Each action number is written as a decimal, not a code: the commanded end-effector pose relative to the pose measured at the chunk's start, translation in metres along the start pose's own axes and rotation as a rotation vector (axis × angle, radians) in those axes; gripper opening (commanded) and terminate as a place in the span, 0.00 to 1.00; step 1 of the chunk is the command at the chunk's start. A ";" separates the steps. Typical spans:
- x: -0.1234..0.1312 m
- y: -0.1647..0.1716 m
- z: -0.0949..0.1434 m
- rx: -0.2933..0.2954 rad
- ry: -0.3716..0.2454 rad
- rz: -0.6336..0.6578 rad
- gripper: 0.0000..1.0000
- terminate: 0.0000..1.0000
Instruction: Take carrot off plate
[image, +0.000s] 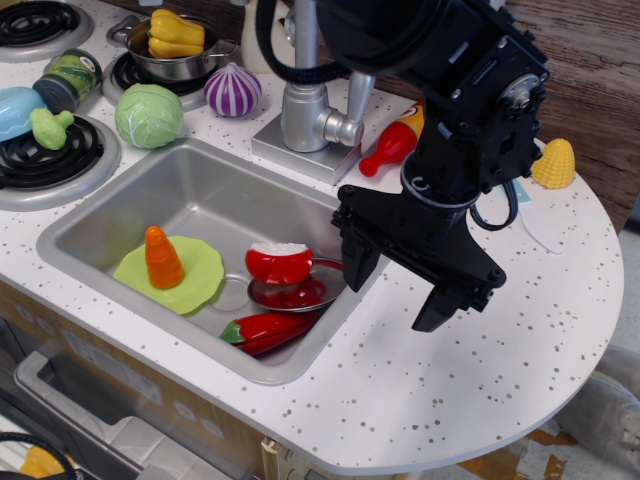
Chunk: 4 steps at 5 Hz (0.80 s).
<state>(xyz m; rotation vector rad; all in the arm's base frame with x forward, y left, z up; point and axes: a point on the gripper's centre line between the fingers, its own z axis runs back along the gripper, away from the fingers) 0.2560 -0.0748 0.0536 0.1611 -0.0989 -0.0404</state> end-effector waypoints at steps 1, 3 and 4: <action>0.000 0.000 0.000 0.000 0.000 0.000 1.00 0.00; 0.000 0.079 -0.003 0.076 0.025 -0.031 1.00 0.00; -0.002 0.124 -0.015 0.125 0.000 -0.063 1.00 0.00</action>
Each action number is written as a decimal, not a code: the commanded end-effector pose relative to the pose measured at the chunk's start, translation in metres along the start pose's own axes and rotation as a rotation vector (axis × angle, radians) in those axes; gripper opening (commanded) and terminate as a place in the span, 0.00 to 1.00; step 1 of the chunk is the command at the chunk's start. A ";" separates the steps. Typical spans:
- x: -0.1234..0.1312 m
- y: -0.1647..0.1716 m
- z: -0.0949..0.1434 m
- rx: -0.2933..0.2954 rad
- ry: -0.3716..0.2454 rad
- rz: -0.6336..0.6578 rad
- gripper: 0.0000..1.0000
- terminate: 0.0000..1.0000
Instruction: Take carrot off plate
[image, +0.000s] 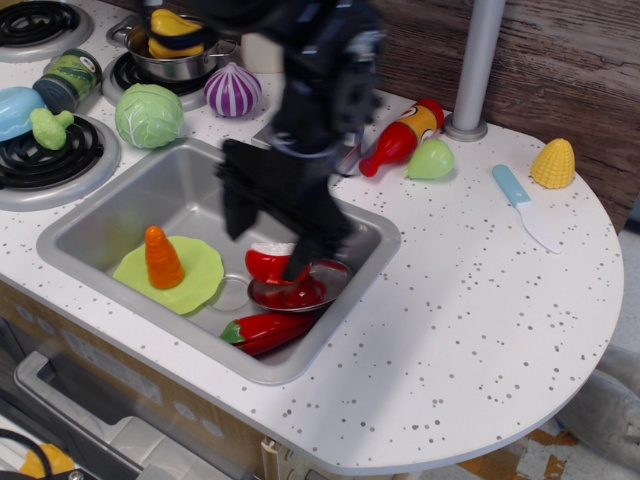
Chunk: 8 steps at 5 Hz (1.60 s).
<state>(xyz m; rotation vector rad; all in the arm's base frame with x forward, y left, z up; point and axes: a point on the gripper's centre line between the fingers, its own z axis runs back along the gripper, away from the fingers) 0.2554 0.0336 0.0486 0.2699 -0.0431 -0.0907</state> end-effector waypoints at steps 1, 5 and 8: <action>0.001 0.050 -0.017 0.040 -0.091 -0.032 1.00 0.00; 0.000 0.106 -0.081 -0.076 -0.177 -0.116 1.00 0.00; 0.012 0.106 -0.111 -0.157 -0.228 -0.128 0.00 0.00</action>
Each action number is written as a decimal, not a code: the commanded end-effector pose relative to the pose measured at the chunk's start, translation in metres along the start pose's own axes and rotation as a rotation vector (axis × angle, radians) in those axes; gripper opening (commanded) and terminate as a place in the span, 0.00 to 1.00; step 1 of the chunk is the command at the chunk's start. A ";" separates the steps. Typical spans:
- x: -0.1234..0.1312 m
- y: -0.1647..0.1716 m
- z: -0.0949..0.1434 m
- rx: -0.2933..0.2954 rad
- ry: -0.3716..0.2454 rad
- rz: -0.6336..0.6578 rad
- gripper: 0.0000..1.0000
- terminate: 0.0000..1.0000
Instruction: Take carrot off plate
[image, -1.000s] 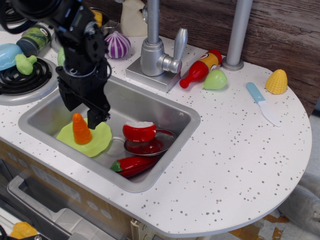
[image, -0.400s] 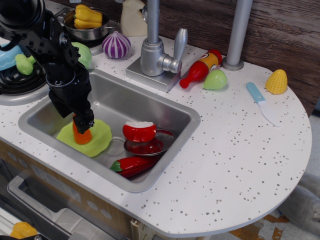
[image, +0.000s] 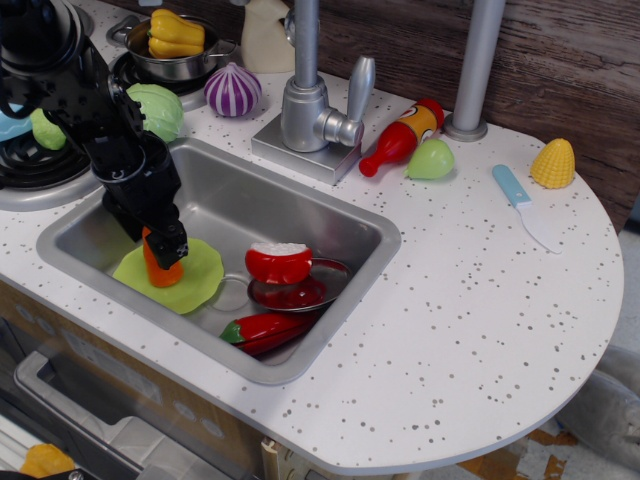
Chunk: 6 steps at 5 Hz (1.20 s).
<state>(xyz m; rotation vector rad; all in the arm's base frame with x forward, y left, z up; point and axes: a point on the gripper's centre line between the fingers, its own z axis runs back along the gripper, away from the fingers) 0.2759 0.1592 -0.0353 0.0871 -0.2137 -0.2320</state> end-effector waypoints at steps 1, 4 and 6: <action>0.003 0.000 0.005 0.020 -0.053 -0.011 0.00 0.00; 0.039 0.009 0.034 0.061 -0.099 -0.067 0.00 0.00; 0.074 -0.002 0.028 0.036 -0.172 -0.100 0.00 0.00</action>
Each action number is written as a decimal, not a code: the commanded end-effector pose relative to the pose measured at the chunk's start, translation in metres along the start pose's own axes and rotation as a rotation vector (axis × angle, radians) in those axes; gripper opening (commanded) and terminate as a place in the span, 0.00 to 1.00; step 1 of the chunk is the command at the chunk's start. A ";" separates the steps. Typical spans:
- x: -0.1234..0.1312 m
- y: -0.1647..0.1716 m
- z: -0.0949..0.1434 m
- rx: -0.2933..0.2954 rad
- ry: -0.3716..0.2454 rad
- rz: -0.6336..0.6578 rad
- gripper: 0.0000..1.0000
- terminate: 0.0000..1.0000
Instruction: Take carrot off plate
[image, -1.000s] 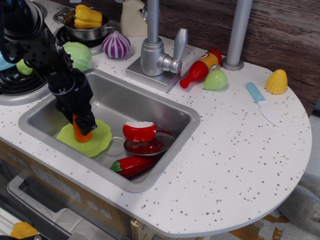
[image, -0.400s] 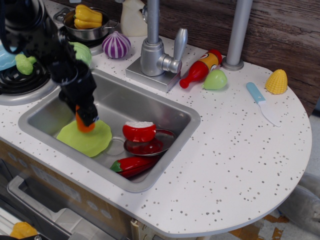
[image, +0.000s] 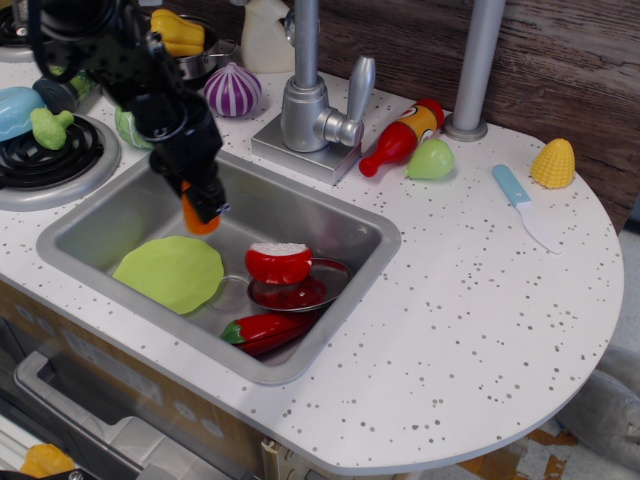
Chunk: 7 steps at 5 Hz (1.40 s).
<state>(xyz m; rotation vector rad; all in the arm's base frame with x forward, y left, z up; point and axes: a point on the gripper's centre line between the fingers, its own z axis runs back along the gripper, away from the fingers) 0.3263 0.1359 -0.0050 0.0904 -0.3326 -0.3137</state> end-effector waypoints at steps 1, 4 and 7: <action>0.020 0.001 -0.007 0.003 -0.071 -0.022 0.00 0.00; 0.017 0.002 -0.026 -0.023 -0.079 -0.034 1.00 0.00; 0.017 0.002 -0.026 -0.023 -0.079 -0.034 1.00 1.00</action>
